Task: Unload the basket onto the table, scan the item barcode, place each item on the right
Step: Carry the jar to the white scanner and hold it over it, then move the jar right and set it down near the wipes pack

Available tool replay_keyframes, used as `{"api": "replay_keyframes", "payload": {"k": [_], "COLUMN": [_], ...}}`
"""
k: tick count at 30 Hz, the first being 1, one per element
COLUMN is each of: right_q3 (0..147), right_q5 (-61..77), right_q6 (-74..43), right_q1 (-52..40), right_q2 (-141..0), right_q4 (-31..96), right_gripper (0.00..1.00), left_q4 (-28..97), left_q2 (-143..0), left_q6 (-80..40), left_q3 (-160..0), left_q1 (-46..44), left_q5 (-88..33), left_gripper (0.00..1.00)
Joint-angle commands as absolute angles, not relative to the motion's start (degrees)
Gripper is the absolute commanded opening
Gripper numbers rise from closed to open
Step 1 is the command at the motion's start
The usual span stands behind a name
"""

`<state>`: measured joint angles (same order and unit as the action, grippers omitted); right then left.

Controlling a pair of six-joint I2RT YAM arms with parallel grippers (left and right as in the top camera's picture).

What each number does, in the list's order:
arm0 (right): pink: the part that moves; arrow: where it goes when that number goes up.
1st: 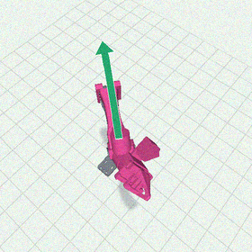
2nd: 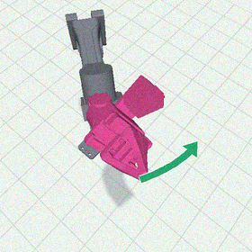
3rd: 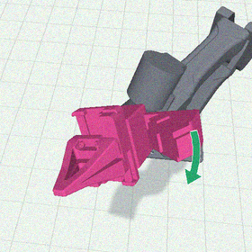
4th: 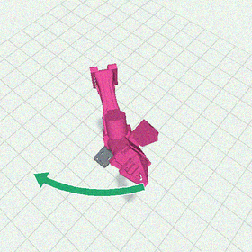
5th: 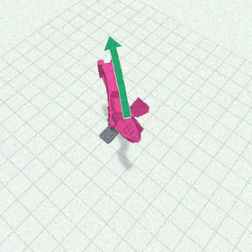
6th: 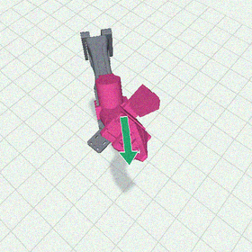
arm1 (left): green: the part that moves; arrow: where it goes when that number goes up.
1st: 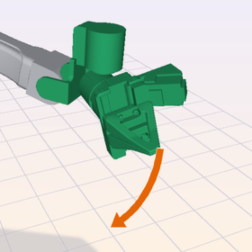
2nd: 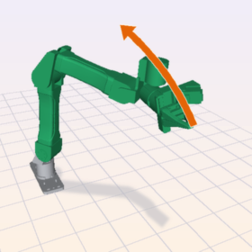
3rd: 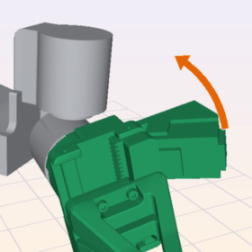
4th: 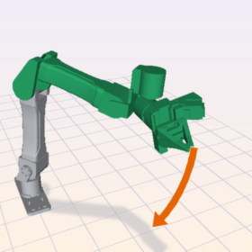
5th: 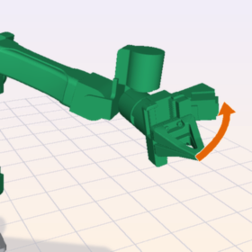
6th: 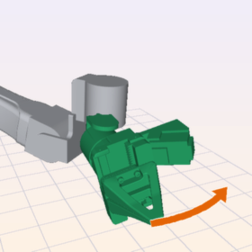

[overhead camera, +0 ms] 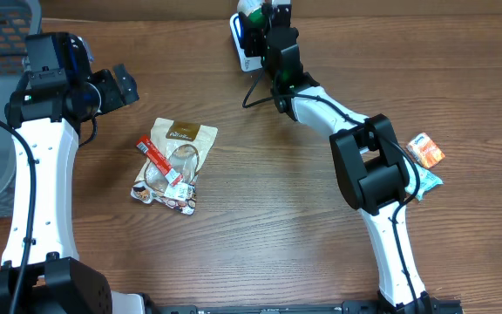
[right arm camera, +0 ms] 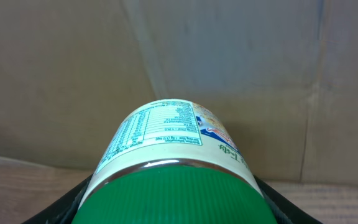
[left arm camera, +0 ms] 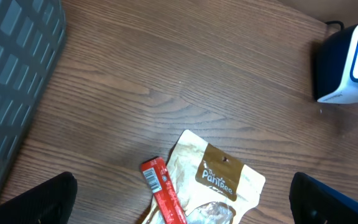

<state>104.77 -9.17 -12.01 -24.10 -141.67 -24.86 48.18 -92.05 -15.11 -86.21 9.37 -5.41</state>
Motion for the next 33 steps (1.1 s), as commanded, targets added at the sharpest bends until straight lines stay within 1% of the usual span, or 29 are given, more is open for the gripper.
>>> {"api": "replay_keyframes", "payload": {"k": [1, 6, 9, 13, 16, 21, 26, 29, 33], "right_q3": [106.21, 106.21, 106.21, 106.21, 106.21, 106.21, 106.21, 106.21, 106.15], "right_q5": [-8.95, -8.95, -8.78, -8.73, -7.62, -7.68, -7.05, -3.95, 2.48], "right_q6": [-12.16, -12.43, -13.93, -13.87, -13.43, -13.28, -13.56, -13.69, -13.65], "right_q1": [-24.18, -24.18, -24.18, -24.18, -24.12, -23.16, -20.49, -18.39, -15.53], "right_q2": [-141.51, -141.51, -140.84, -136.73, -131.04, -118.43, -109.40, -106.08, -105.58], "right_q4": [-27.38, -30.44, -30.04, -25.56, -19.42, -2.57, 16.21, 30.35, 47.42], "right_gripper": [0.48, 0.49, 0.49, 0.49, 0.49, 0.49, 0.49, 0.47, 0.47], "left_q4": [48.16, 48.14, 48.16, 48.16, 48.16, 48.16, 48.16, 48.16, 48.16], "left_q2": [-91.50, -91.50, -91.50, -91.50, -91.50, -91.50, -91.50, -91.50, -91.48], "left_q6": [-15.86, -15.86, -15.86, -15.86, -15.86, -15.86, -15.86, -15.86, -15.86], "left_q3": [-87.42, -87.42, -87.42, -87.42, -87.42, -87.42, -87.42, -87.42, -87.42], "left_q1": [8.86, 8.86, 8.86, 8.86, 8.86, 8.86, 8.86, 8.86, 8.86], "left_q5": [-5.80, -5.80, -5.80, -5.80, -5.80, -5.80, -5.80, -5.80, -5.80], "left_gripper": [1.00, 1.00, 1.00, 1.00, 1.00, 1.00, 1.00, 1.00, 1.00]}}
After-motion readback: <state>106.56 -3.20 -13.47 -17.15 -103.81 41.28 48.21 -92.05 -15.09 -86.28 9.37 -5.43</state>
